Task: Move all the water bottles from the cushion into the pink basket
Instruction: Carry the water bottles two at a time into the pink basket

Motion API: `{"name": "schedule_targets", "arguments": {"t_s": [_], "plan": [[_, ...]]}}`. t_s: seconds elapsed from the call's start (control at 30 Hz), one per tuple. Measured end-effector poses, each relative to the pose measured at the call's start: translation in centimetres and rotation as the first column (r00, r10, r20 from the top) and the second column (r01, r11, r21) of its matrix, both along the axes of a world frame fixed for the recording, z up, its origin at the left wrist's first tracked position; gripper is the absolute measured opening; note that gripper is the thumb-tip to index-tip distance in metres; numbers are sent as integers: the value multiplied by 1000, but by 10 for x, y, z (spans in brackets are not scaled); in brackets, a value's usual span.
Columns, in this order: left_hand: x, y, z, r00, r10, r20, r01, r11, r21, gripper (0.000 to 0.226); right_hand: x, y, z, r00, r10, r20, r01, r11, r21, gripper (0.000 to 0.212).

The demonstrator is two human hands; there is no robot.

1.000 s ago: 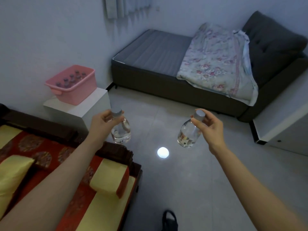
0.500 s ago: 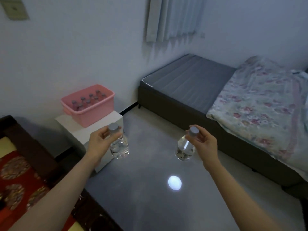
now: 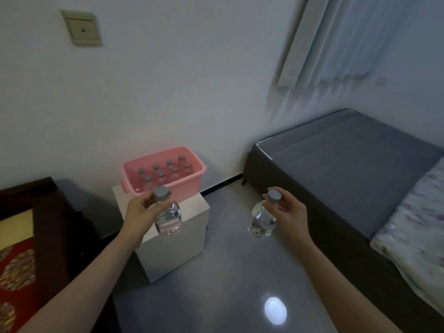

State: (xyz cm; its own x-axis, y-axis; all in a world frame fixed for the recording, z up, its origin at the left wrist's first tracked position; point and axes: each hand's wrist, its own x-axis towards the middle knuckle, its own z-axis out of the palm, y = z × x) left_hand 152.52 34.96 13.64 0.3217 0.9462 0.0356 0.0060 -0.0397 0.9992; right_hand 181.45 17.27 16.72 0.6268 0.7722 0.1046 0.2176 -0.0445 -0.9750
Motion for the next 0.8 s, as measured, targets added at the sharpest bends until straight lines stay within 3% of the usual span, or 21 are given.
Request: {"name": "schedule_targets", "arguments": {"t_s": [0.37, 0.63, 0.8], "plan": [[27, 142, 6, 975, 221, 29, -220, 975, -25, 35, 54, 224, -9, 975, 221, -35, -220, 975, 26, 36], [38, 242, -24, 922, 386, -25, -387, 922, -33, 32, 58, 402, -37, 894, 448, -12, -448, 894, 17, 33], [39, 284, -45, 886, 460, -55, -463, 884, -67, 27, 47, 467, -62, 847, 530, -48, -531, 847, -12, 32]]}}
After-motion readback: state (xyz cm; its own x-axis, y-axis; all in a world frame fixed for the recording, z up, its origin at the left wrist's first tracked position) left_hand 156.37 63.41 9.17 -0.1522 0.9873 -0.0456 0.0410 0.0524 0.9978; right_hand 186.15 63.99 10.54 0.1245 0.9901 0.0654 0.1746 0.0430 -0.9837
